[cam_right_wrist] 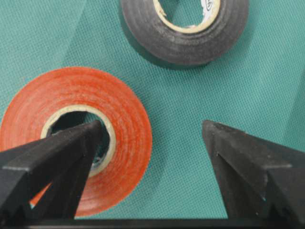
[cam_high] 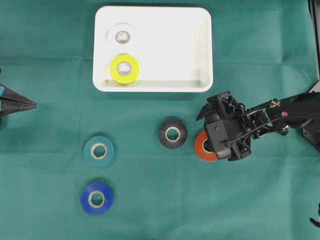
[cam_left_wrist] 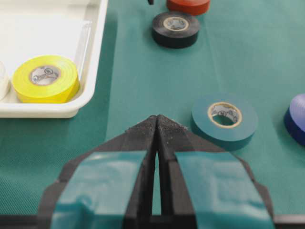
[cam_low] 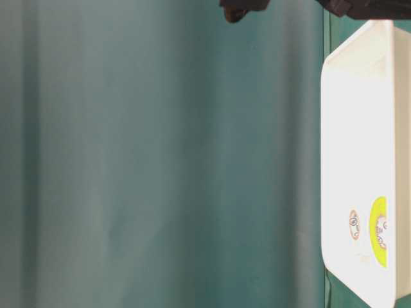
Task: Put the tape into the white case with the right arm.
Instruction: 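Reach the right gripper to the orange-red tape and grasp it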
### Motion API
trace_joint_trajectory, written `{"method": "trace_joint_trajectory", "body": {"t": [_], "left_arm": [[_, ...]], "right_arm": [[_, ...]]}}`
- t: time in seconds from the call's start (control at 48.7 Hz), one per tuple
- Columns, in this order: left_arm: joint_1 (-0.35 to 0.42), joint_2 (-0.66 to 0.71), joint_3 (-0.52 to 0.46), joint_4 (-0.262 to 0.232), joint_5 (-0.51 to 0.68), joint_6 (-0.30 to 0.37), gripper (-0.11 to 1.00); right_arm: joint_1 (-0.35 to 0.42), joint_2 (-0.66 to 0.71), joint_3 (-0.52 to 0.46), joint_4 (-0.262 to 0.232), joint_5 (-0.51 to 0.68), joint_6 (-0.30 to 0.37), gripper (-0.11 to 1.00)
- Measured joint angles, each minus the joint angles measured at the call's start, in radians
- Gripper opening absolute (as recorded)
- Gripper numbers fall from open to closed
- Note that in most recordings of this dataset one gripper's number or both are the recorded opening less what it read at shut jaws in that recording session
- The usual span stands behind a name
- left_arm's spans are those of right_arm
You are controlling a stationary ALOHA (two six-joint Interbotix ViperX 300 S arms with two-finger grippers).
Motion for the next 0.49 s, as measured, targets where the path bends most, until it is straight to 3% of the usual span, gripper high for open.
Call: {"method": "trace_joint_trajectory", "body": {"t": [0.164, 0.247, 0.39, 0.493], "left_arm": [[0.000, 0.002, 0.000, 0.000, 0.000, 0.000, 0.00], [0.000, 0.002, 0.000, 0.000, 0.000, 0.000, 0.00], [0.000, 0.002, 0.000, 0.000, 0.000, 0.000, 0.00], [0.000, 0.000, 0.000, 0.002, 0.000, 0.000, 0.00]], "right_arm": [[0.002, 0.005, -0.005, 0.000, 0.003, -0.002, 0.73], [0.002, 0.005, -0.005, 0.000, 0.005, 0.000, 0.65], [0.014, 0.003, -0.008, 0.002, 0.008, -0.005, 0.24], [0.029, 0.005, -0.011, 0.002, 0.009, -0.005, 0.04]]}}
